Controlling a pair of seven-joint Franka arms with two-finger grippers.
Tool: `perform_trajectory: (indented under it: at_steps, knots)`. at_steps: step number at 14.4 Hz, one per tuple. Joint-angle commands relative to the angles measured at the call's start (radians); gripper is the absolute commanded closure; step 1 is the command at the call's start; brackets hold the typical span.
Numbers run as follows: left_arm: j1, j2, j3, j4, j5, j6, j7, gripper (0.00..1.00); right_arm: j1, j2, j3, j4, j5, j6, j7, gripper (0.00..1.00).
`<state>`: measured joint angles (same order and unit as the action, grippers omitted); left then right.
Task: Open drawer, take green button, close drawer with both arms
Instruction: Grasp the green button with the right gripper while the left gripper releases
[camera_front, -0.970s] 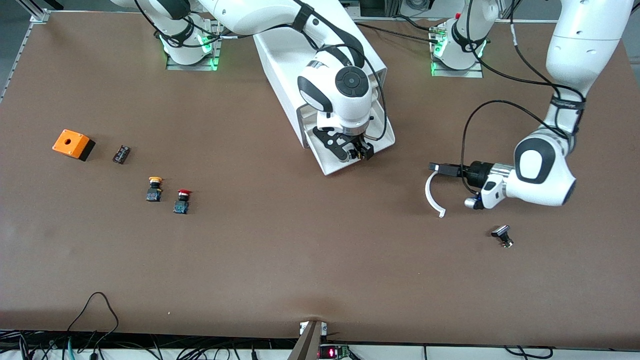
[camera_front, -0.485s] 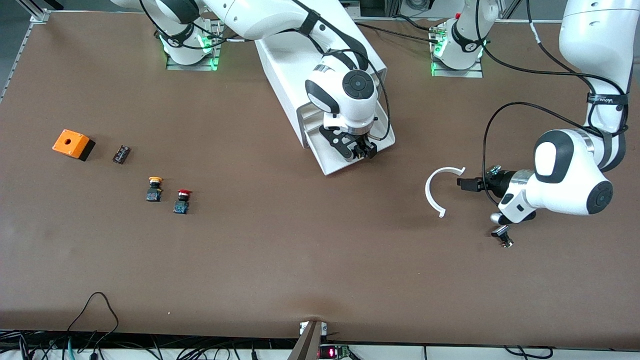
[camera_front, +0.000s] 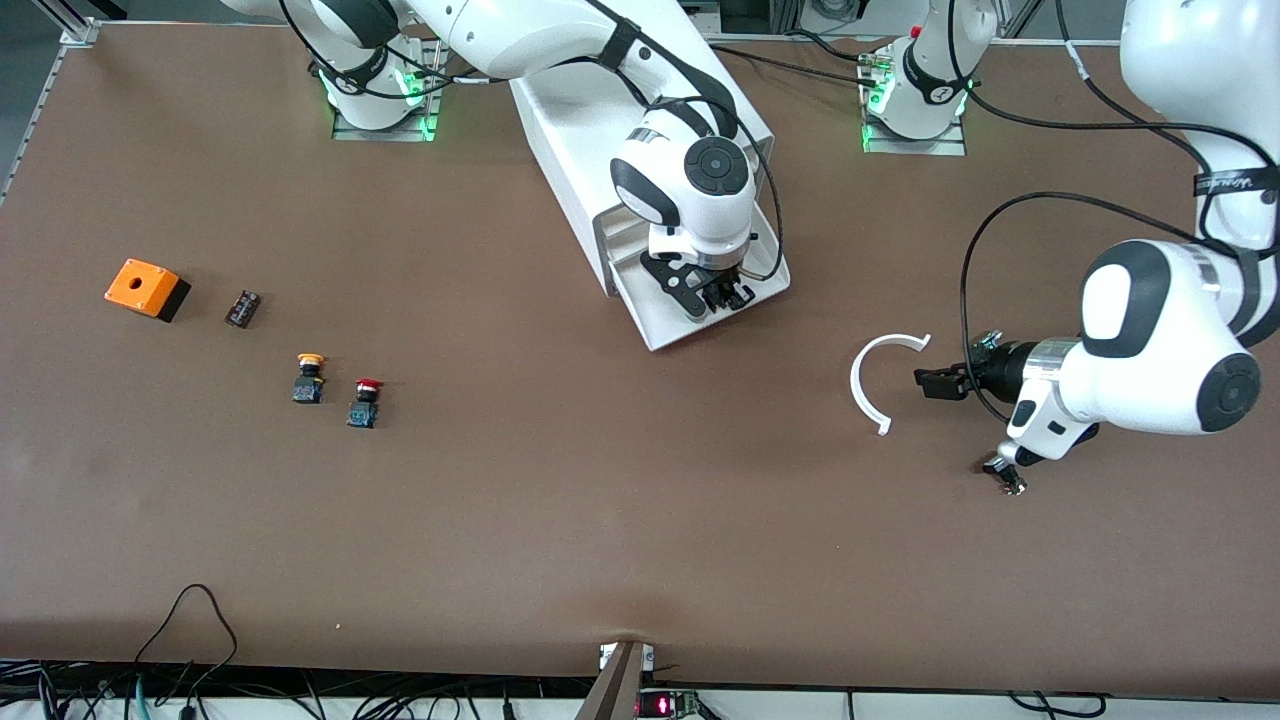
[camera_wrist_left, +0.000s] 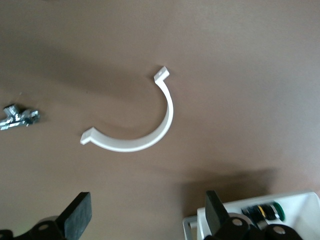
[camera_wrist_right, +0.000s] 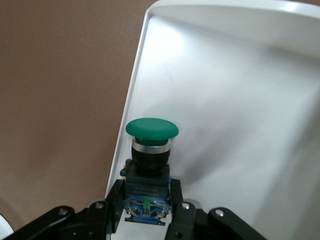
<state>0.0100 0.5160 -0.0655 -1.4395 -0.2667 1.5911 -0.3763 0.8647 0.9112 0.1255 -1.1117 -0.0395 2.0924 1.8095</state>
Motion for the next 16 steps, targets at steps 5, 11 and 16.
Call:
perform_trajectory:
  at_steps: [5, 11, 16]
  knots:
    - [-0.042, -0.005, -0.005, 0.067, 0.082, -0.057, -0.159, 0.0, 0.004, -0.005, -0.015, 0.032, -0.016, -0.025, 0.007, 1.0]
    - [-0.148, -0.005, -0.043, -0.057, 0.136, 0.105, -0.305, 0.01, -0.058, -0.063, -0.011, 0.099, -0.011, -0.153, -0.094, 1.0]
    - [-0.148, -0.062, -0.135, -0.348, 0.135, 0.47, -0.384, 0.01, -0.156, -0.138, -0.01, 0.095, -0.007, -0.245, -0.54, 1.0]
